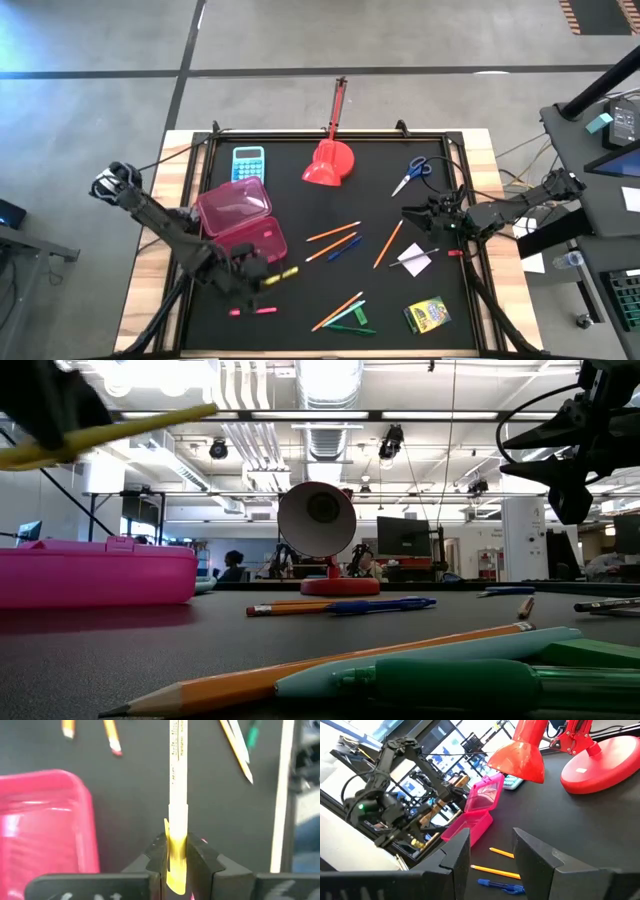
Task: Pack school essentials
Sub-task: Put the yellow pen into the red supply box
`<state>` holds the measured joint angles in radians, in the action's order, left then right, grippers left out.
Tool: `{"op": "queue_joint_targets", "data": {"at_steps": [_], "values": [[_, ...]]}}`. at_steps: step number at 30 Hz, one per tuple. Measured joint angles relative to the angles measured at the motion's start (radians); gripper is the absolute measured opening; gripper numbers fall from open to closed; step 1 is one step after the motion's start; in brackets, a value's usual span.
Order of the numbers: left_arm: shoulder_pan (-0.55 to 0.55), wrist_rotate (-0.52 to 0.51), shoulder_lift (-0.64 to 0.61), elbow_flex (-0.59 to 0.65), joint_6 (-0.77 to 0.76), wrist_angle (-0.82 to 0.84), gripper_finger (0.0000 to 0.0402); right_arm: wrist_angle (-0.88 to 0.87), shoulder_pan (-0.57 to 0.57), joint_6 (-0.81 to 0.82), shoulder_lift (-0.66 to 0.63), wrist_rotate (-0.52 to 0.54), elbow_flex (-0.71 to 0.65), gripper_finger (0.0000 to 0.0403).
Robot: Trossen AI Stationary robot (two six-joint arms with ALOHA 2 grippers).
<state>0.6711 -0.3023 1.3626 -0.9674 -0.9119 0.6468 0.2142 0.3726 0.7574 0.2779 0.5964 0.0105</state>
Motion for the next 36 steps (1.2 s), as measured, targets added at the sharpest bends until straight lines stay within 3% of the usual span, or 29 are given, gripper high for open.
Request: {"op": "queue_joint_targets", "data": {"at_steps": [12, 16, 19, 21, 28, 36], "values": [[-0.185, 0.006, -0.088, 0.036, 0.001, 0.352, 0.0031, 0.044, 0.000, -0.035, 0.000, 0.082, 0.000, 0.0134], [-0.207, 0.059, -0.089, 0.083, 0.005, 0.353, 0.0031, 0.090, 0.000, -0.036, 0.000, 0.080, 0.000, 0.0134], [-0.207, 0.116, -0.079, 0.129, 0.004, 0.358, 0.0031, 0.149, 0.000, -0.048, 0.000, 0.004, 0.000, 0.0134], [-0.207, 0.122, -0.077, 0.154, 0.002, 0.359, 0.0031, 0.191, 0.000, -0.091, 0.000, -0.048, 0.000, 0.0134], [-0.212, 0.123, -0.080, 0.187, 0.000, 0.336, 0.0035, 0.313, 0.000, -0.121, 0.000, -0.055, 0.000, 0.0134], [-0.212, 0.128, -0.077, 0.180, 0.000, 0.325, 0.0103, 0.315, 0.000, -0.121, 0.007, -0.073, 0.000, 0.0134]]}}
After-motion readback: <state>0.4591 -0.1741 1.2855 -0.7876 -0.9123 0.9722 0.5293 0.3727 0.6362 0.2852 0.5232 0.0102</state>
